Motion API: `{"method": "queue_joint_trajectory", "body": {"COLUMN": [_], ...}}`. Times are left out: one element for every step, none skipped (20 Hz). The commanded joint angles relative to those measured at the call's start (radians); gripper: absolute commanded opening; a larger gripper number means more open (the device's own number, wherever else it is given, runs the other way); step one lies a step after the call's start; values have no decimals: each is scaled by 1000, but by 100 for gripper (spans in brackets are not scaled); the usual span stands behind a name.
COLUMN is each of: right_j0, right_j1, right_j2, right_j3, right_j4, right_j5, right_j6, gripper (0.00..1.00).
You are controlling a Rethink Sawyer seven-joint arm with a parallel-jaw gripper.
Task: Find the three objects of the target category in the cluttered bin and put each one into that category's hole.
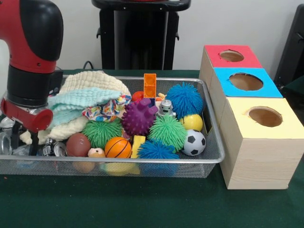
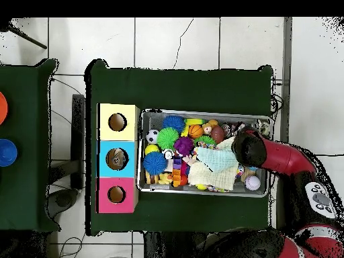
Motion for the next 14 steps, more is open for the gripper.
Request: {"method": "queue_joint_trajectory", "body": {"right_j0": [-26, -19, -13, -11, -12, -13, -14, -18, -21, -20, -22, -22, -22, -19], "right_j1": [41, 40, 43, 49, 57, 65, 72, 74, 72, 66, 60, 55, 51, 47], "right_j2": [108, 99, 91, 91, 93, 96, 100, 107, 112, 114, 117, 119, 120, 120], "right_j3": [19, 19, 20, 22, 22, 22, 17, 19, 21, 28, 32, 37, 38, 34], "right_j4": [29, 40, 46, 56, 57, 58, 53, 52, 50, 46, 44, 43, 40, 40], "right_j5": [194, 247, 279, 314, 320, 327, 323, 321, 319, 320, 324, 328, 334, 341], "right_j6": [-47, -49, -47, -49, -50, -51, -55, -57, -55, -53, -53, -53, -56, -56], "gripper": [100, 100, 100, 100, 100, 100, 100, 100, 100, 100, 100, 100, 100, 100]}}
